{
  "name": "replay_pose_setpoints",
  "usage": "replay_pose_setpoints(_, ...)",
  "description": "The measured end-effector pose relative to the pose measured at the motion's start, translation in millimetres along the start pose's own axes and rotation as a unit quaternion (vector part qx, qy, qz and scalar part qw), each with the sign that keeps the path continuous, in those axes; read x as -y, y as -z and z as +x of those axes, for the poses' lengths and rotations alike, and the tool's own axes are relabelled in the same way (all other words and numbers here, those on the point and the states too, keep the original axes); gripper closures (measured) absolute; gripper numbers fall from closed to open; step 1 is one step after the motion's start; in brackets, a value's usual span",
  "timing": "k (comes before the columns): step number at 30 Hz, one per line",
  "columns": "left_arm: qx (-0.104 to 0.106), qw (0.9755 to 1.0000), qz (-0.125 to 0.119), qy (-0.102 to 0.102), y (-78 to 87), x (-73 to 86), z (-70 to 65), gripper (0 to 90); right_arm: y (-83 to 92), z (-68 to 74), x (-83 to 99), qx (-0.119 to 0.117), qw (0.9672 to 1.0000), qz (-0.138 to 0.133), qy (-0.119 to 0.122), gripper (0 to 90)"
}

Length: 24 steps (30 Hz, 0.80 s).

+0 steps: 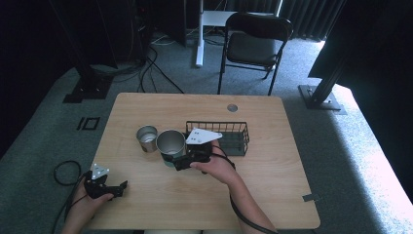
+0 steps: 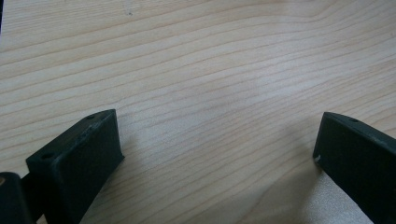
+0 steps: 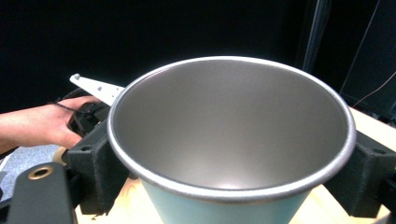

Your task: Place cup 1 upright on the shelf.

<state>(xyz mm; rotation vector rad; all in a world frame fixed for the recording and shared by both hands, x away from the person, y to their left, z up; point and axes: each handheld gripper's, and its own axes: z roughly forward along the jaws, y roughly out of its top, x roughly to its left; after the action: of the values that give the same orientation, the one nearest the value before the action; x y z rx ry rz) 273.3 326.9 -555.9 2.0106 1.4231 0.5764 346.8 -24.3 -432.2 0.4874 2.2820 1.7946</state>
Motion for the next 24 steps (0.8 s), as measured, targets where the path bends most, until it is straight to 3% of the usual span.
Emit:
replay_pose_setpoints(5, 0.0, 1.0, 0.0, 0.0, -0.1, 0.0, 0.0, 1.5, 9.7, -9.2, -9.0, 0.013, 0.9998, -0.013, -0.008, 12.7)
replay_pose_setpoints(13, 0.0, 1.0, 0.0, 0.0, 0.0, 0.0, 0.0, 1.5, 28.6, -28.3, -16.6, 0.064, 0.9968, -0.035, -0.031, 12.8)
replay_pose_setpoints(17, 0.0, 1.0, 0.0, 0.0, 0.0, 0.0, 0.0, 1.5, 37.0, -36.5, -18.9, 0.091, 0.9948, -0.036, -0.029, 12.8)
replay_pose_setpoints(21, 0.0, 1.0, 0.0, 0.0, 0.0, 0.0, 0.0, 1.5, 46.8, -45.3, -20.2, 0.119, 0.9913, -0.04, -0.039, 12.8)
replay_pose_setpoints(24, 0.0, 1.0, 0.0, 0.0, 0.0, 0.0, 0.0, 1.5, 53.5, -52.2, -20.4, 0.157, 0.9862, -0.037, -0.038, 12.8)
